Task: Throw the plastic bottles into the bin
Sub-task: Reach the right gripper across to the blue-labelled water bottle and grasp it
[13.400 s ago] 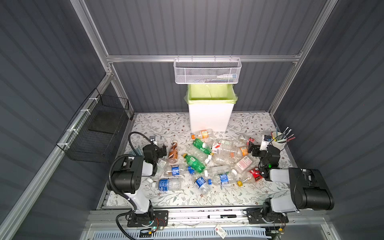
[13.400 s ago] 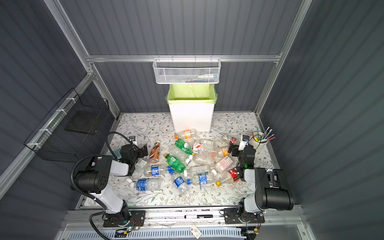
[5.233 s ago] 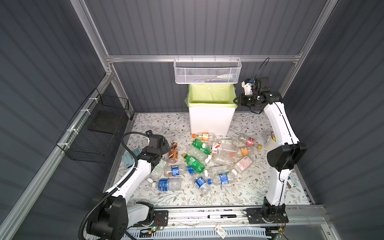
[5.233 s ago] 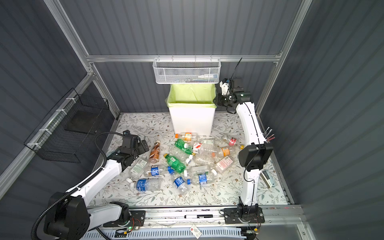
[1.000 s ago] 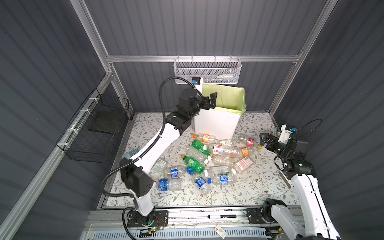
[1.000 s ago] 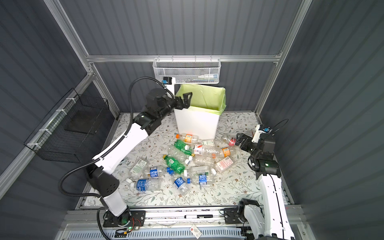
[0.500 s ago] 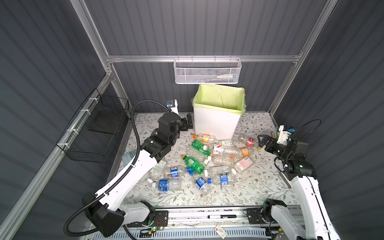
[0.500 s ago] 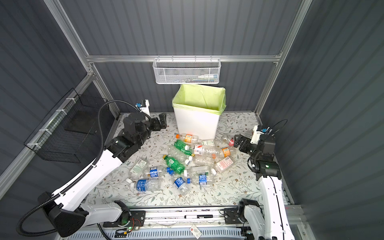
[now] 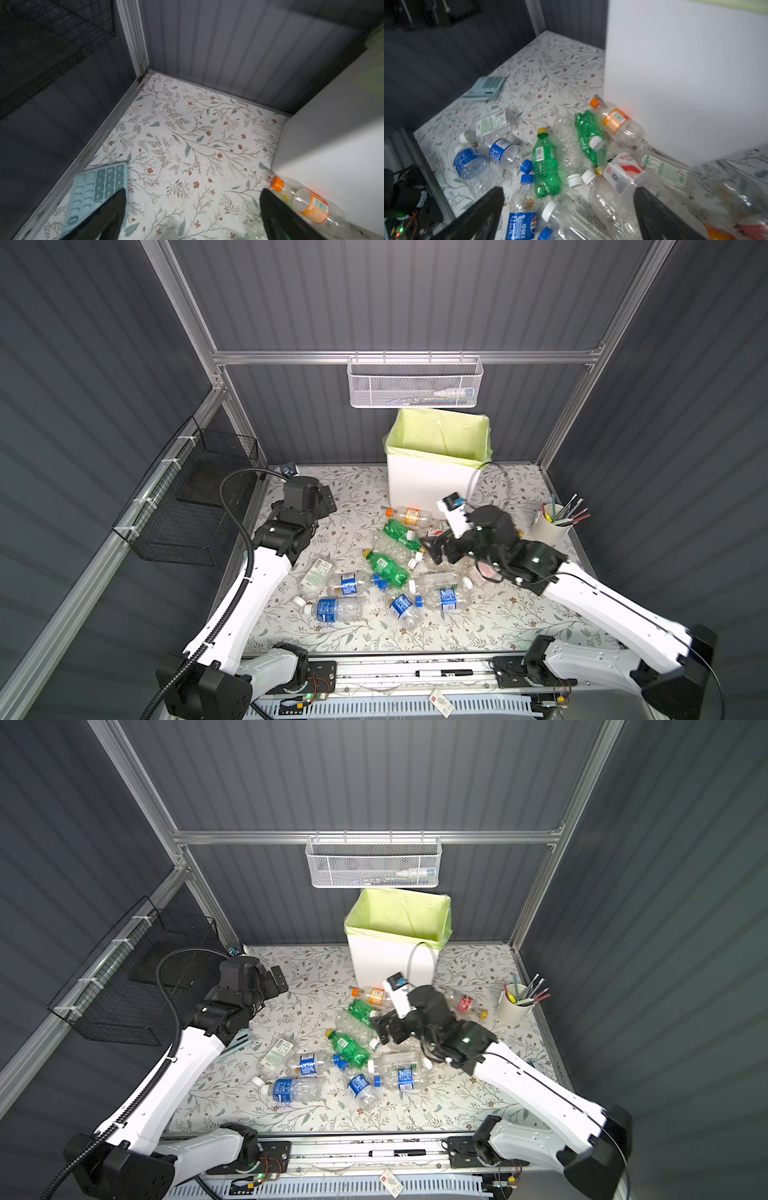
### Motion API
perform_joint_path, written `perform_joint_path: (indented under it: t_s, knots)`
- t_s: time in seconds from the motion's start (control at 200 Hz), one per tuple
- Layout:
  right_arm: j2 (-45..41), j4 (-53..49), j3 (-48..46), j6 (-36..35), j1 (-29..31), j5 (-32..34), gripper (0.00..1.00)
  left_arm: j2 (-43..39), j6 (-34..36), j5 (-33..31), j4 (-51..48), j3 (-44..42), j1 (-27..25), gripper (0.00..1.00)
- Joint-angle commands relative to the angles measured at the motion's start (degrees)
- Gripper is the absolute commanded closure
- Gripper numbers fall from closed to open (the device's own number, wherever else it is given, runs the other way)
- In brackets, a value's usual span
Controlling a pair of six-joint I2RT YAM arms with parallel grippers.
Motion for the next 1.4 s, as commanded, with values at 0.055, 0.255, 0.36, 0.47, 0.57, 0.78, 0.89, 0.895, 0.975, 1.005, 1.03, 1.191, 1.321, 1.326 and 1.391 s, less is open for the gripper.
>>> perform_joint_path:
  t_s: [0.055, 0.255, 0.36, 0.47, 0.57, 0.78, 0.89, 0.895, 0.975, 1.005, 1.03, 1.191, 1.321, 1.326, 1.391]
  knots:
    - [15.7, -0.9, 10.3, -5.3, 14.0, 6.4, 0.01, 0.5, 0.9, 5.9, -1.7, -0.8, 6.9, 0.00]
    - [31.8, -5.6, 21.9, -10.3, 22.2, 1.9, 0.01, 2.4, 2.3, 8.4, -3.0, 0.2, 10.7, 0.00]
    - [39.7, -10.5, 28.7, -12.2, 24.8, 0.0, 0.04, 2.4, 2.3, 8.9, -2.8, 0.3, 10.9, 0.00]
    - [46.0, -14.2, 33.8, -13.7, 25.8, -0.8, 0.05, 2.2, 2.3, 8.7, -2.7, 0.3, 11.0, 0.00]
    - [50.4, -17.1, 37.9, -14.6, 25.9, 0.3, 0.06, 2.2, 2.6, 9.3, -3.0, 0.3, 11.1, 0.00]
    - [57.2, -20.6, 44.3, -16.7, 25.9, 0.8, 0.07, 1.2, 3.5, 8.9, -3.2, -0.7, 11.1, 0.00]
    - [60.1, -21.7, 46.4, -17.2, 25.9, 1.2, 0.08, 0.7, 4.1, 8.7, -3.2, -1.4, 11.1, 0.00]
    - [60.2, -21.8, 46.4, -17.3, 25.9, 1.3, 0.08, 0.7, 4.1, 8.7, -3.2, -1.4, 11.1, 0.00]
    - [61.5, -22.2, 47.0, -17.7, 25.9, 1.6, 0.08, 0.5, 4.6, 8.3, -3.4, -1.6, 11.1, 0.00]
    - [62.0, -22.3, 47.3, -17.7, 25.8, 1.8, 0.08, 0.5, 4.7, 8.3, -3.6, -1.5, 11.1, 0.00]
    - [62.3, -22.5, 47.4, -17.7, 25.8, 1.8, 0.09, 0.5, 4.7, 8.4, -3.6, -1.6, 11.1, 0.00]
    - [63.9, -22.8, 48.1, -17.7, 25.9, 1.8, 0.21, 0.8, 4.4, 8.9, -3.6, -2.0, 11.1, 0.00]
    - [63.4, -21.6, 47.6, -17.6, 25.7, 1.7, 0.33, 0.4, 4.3, 9.8, -3.6, -2.1, 11.1, 0.00]
    - [63.4, -21.5, 47.6, -17.6, 25.7, 1.7, 0.34, 0.4, 4.3, 9.8, -3.7, -2.1, 11.1, 0.00]
    - [62.1, -20.5, 46.9, -16.9, 25.7, 1.6, 0.41, 0.1, 4.3, 10.0, -3.8, -1.9, 11.1, 0.00]
